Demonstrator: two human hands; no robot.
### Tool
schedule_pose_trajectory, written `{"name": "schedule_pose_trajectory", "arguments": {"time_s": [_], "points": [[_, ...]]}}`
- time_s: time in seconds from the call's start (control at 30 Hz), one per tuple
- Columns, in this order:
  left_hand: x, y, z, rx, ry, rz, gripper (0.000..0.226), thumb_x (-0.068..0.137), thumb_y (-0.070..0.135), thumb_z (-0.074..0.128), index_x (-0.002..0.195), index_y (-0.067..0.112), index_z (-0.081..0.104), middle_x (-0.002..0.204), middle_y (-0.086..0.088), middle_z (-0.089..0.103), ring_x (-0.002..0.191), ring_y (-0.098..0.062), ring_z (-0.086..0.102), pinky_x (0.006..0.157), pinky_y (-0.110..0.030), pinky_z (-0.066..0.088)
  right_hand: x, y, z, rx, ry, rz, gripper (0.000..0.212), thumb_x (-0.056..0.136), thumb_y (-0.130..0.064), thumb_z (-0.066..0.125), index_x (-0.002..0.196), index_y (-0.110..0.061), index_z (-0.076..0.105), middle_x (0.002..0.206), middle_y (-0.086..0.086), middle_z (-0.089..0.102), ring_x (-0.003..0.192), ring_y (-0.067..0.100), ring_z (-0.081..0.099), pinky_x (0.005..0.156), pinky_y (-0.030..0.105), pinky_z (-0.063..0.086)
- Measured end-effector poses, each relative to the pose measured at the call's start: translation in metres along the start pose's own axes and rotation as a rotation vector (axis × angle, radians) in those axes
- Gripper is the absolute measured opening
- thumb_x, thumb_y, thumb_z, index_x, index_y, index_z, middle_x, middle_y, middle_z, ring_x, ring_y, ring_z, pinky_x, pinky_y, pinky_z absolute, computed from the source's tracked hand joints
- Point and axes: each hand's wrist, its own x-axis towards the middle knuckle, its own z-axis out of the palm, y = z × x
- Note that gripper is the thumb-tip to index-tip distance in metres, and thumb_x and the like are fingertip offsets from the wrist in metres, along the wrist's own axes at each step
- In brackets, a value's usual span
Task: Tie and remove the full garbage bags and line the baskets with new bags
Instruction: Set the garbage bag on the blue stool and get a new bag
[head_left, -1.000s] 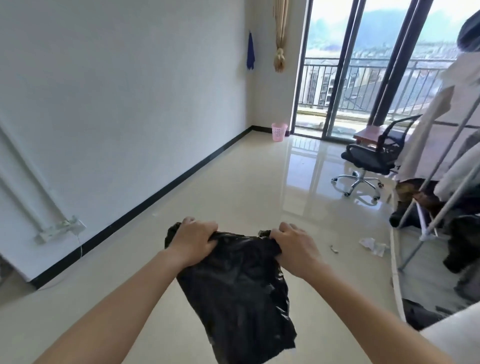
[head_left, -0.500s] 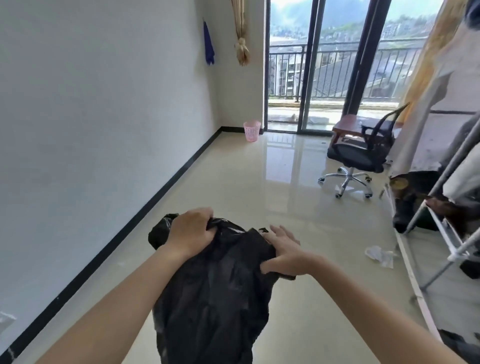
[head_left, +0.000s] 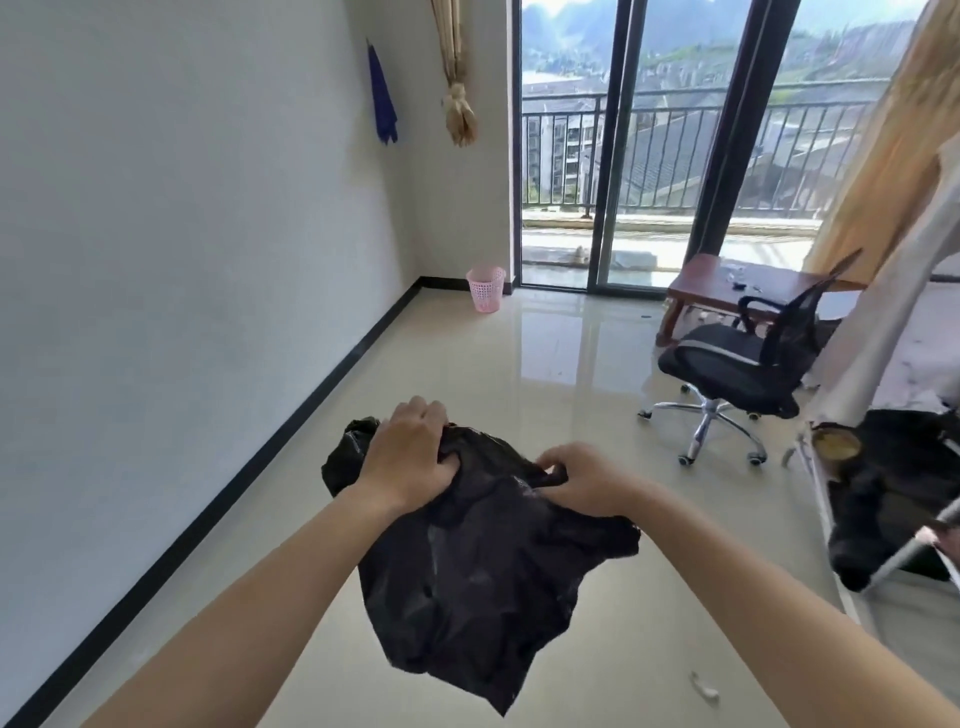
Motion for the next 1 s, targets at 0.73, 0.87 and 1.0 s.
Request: {"name": "schedule_pose_trajectory", "arguments": {"time_s": [0.73,0.87,1.0], "points": [[0.616,-0.220,0.148,-0.206,-0.093,-0.117,0.024,0.093,0.033,0.061,0.087,0.017,0.045,0.077,-0.001,0.059,0.075,-0.025,0.058,0.064,-0.033,0.038,0.618,0.104,-0.219,-0.196,-0.088,0.197,0.052,0.072,-0.068,0.061,0.106,-0.029,0.052,0.101,-0.008,0.057,0.098,0.019,0.055,0.086,0.038,0.050],[0.739,-0.226,0.199,-0.191,-0.054,-0.089,0.023,0.097,0.030,0.057,0.091,0.014,0.041,0.075,-0.003,0.057,0.074,-0.030,0.060,0.062,-0.034,0.039,0.736,0.169,-0.255,-0.272,-0.092,0.187,0.052,0.087,-0.066,0.052,0.099,-0.018,0.068,0.109,0.003,0.068,0.095,0.023,0.058,0.086,0.037,0.050],[0.852,-0.249,0.221,0.080,-0.110,-0.008,0.035,0.100,0.047,0.042,0.098,0.011,0.041,0.086,-0.010,0.065,0.077,-0.031,0.063,0.063,-0.036,0.043,0.838,0.203,-0.304,-0.341,0.010,0.220,0.048,0.097,-0.050,0.037,0.107,-0.012,0.064,0.118,0.014,0.065,0.105,0.032,0.060,0.081,0.037,0.044]]}}
